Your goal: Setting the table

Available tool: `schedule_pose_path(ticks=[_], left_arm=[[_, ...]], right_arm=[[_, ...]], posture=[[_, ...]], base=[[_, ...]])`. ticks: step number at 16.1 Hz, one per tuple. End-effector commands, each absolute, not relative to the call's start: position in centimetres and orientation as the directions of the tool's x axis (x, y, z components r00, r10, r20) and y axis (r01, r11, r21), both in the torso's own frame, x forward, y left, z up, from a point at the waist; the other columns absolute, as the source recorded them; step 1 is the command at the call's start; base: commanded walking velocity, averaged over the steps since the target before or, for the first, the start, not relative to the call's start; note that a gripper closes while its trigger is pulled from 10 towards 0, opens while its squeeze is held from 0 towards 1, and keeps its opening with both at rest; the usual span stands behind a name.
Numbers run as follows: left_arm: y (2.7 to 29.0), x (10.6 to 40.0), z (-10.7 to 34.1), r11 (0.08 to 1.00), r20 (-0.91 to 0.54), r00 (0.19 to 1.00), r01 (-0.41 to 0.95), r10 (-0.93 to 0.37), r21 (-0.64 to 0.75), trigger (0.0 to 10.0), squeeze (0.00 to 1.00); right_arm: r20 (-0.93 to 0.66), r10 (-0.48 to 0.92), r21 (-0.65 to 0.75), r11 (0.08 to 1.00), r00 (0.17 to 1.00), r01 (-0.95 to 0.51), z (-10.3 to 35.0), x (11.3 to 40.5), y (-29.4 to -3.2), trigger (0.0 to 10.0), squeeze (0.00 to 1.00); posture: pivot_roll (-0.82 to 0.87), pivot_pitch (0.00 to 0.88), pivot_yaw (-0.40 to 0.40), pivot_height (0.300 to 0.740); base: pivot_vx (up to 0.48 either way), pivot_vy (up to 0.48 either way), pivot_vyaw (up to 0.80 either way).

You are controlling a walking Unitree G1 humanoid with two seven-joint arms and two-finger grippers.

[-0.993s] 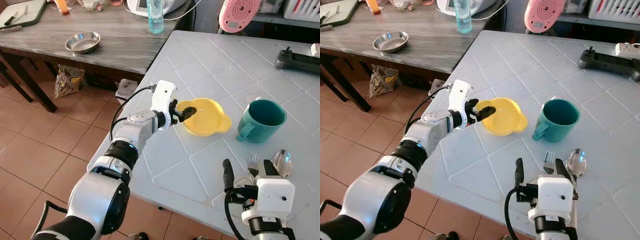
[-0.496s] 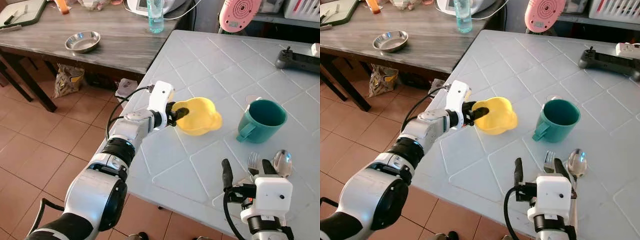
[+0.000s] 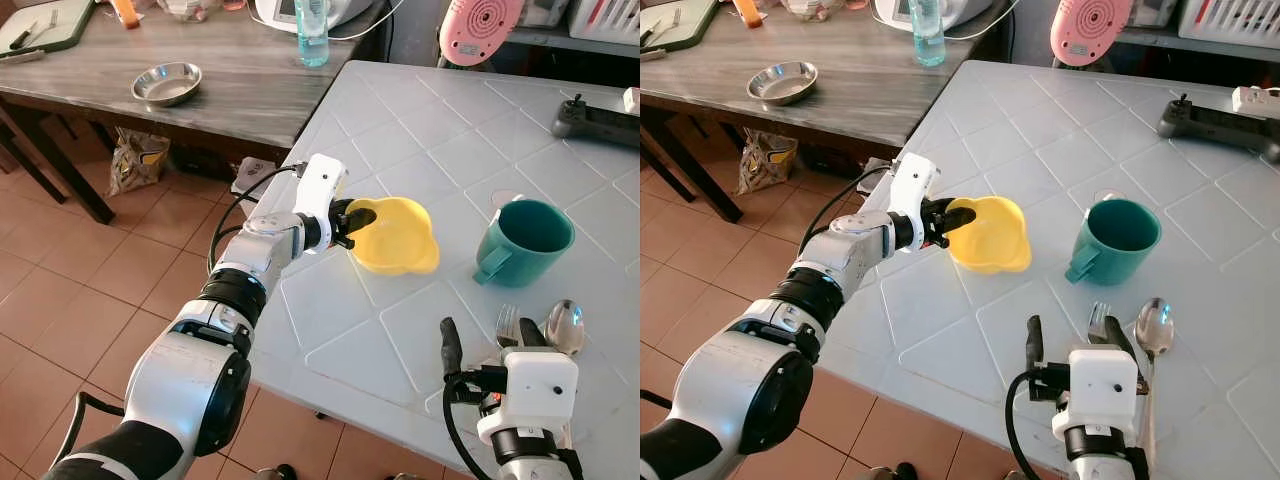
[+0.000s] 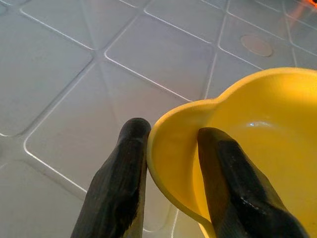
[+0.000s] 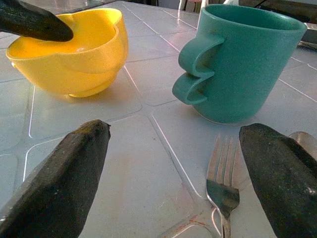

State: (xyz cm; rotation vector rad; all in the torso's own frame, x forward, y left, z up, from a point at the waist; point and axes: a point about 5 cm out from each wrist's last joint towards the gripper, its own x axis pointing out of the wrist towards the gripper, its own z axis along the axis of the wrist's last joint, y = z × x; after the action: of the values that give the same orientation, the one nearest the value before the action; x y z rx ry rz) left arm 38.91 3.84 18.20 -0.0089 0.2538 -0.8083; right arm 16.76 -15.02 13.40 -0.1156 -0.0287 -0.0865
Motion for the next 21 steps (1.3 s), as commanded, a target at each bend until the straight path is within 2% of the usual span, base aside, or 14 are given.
schedule_pose_path(ticks=[1,4,7,9,12,13,15,18,21], left_arm=[[4.4,38.9,17.4,0.702,-0.281,0.659,0.706,-0.698,-0.088,0.0,0.0],[5.5,39.4,17.6,0.771,-0.262,0.734,0.633,-0.626,-0.069,0.0,0.0],[7.5,39.7,16.8,0.853,-0.234,0.82,0.507,-0.522,-0.124,0.0,0.0],[8.4,39.6,16.5,0.873,-0.223,0.844,0.471,-0.488,-0.128,0.0,0.0],[10.6,39.7,16.0,0.939,-0.21,0.917,0.315,-0.339,-0.136,0.0,0.0],[11.5,39.8,16.1,0.96,-0.204,0.941,0.244,-0.269,-0.14,0.0,0.0],[12.3,39.9,16.4,0.97,-0.187,0.957,0.2,-0.223,-0.137,0.0,0.0],[14.9,39.7,17.0,0.993,-0.112,0.991,0.058,-0.07,-0.107,0.0,0.0],[15.5,38.7,16.8,0.995,-0.066,0.996,0.049,-0.055,-0.082,0.0,0.0]], right_arm=[[0.023,-0.071,-0.111,0.991,0.997,0.073,13.2,16.7,-14.8,10.0,0.0],[0.023,-0.068,-0.115,0.991,0.997,0.071,13.1,16.9,-15.0,10.0,0.0],[0.033,-0.073,-0.111,0.991,0.997,0.077,13.2,17.2,-15.2,10.0,0.0],[0.043,-0.071,-0.108,0.991,0.997,0.075,13.3,17.5,-15.3,10.0,0.0],[0.094,0.032,-0.029,0.999,0.995,-0.029,14.4,18.3,-14.7,10.0,0.0],[0.11,0.105,-0.034,0.994,0.988,-0.101,14.8,18.7,-14.0,10.0,0.0],[0.112,0.12,-0.033,0.993,0.986,-0.117,14.8,19.1,-13.8,10.0,0.0],[0.116,0.126,-0.044,0.992,0.985,-0.121,14.9,19.9,-13.9,10.0,0.0],[0.114,0.105,-0.057,0.993,0.988,-0.099,14.7,20.2,-14.2,10.0,0.0]], posture=[[-0.05,0.162,0.096,0.74],[-0.04,0.157,0.094,0.74],[-0.03,0.153,0.085,0.74],[-0.02,0.149,0.076,0.74],[0.0,0.145,0.061,0.74],[0.02,0.137,0.046,0.74],[0.03,0.134,0.041,0.74],[0.05,0.128,0.03,0.74],[0.07,0.126,0.025,0.74]], base=[[0.0,0.0,0.0],[0.0,0.0,0.0],[0.0,0.0,0.0],[0.0,0.0,0.0],[0.0,0.0,0.0],[0.0,0.0,0.0],[0.0,0.0,0.0],[0.0,0.0,0.0],[0.0,0.0,0.0]])
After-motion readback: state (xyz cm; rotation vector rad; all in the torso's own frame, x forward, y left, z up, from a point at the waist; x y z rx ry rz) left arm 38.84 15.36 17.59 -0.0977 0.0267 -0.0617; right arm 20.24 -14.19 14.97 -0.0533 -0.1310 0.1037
